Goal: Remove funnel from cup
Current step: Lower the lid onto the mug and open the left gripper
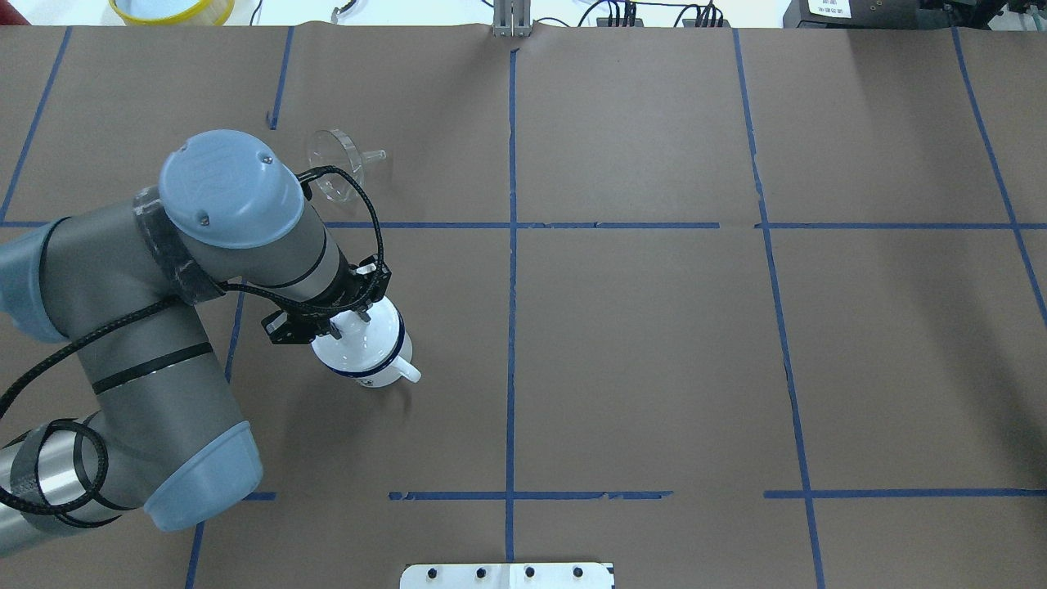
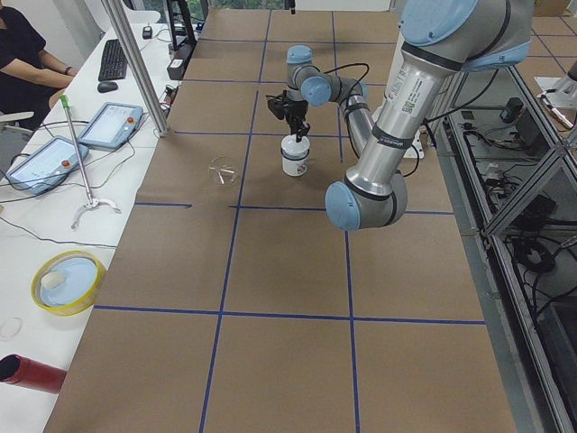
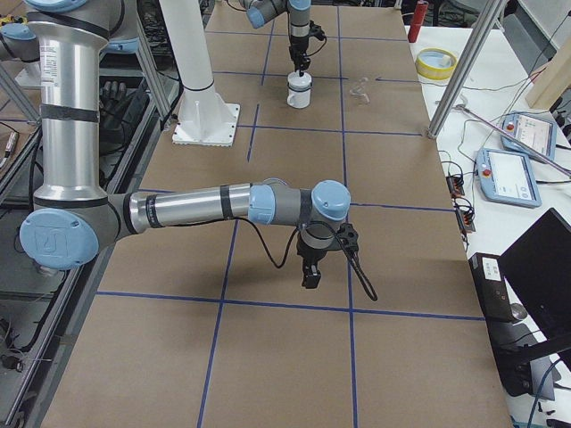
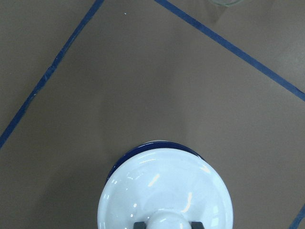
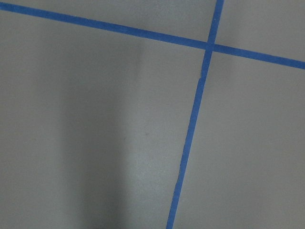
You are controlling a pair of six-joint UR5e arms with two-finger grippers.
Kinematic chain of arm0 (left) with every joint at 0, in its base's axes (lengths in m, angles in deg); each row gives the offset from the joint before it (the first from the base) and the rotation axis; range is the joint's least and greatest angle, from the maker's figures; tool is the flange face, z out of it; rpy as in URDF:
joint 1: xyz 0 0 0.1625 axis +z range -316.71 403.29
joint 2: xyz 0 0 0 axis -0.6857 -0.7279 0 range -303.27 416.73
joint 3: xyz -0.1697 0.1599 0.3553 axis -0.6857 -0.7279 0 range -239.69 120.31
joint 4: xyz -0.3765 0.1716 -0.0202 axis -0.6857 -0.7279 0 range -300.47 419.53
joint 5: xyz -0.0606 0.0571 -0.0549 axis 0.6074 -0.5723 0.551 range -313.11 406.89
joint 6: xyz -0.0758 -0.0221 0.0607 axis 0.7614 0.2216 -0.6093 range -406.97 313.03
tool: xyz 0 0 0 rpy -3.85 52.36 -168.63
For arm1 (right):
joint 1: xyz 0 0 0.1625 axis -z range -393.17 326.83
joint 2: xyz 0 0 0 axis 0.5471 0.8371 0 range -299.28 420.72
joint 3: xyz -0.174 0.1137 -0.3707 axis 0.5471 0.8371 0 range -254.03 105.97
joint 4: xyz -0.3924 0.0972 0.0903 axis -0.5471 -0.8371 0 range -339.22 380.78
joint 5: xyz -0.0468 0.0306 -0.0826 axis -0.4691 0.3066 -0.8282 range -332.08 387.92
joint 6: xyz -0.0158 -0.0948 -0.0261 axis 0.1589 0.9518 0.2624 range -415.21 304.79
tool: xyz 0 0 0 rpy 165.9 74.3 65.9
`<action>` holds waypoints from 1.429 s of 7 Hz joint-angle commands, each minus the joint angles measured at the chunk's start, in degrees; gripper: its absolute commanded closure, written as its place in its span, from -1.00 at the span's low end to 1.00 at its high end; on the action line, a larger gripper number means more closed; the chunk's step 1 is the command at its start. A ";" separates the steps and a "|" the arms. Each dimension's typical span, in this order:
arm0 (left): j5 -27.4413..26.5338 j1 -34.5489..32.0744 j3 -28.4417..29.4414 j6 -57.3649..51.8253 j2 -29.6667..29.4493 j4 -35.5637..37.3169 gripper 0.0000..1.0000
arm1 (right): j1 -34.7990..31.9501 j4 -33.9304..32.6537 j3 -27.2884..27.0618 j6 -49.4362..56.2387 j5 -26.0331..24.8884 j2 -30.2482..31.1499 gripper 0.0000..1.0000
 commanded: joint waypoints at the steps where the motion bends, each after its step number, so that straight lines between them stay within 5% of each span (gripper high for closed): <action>1: 0.00 0.06 0.19 -0.02 0.30 -0.06 1.00 | 0.00 0.00 0.00 -0.05 0.00 0.00 -1.00; 10: -0.26 0.42 1.34 -0.11 0.30 -1.64 1.00 | 0.00 0.00 0.00 -0.05 0.00 0.00 -1.00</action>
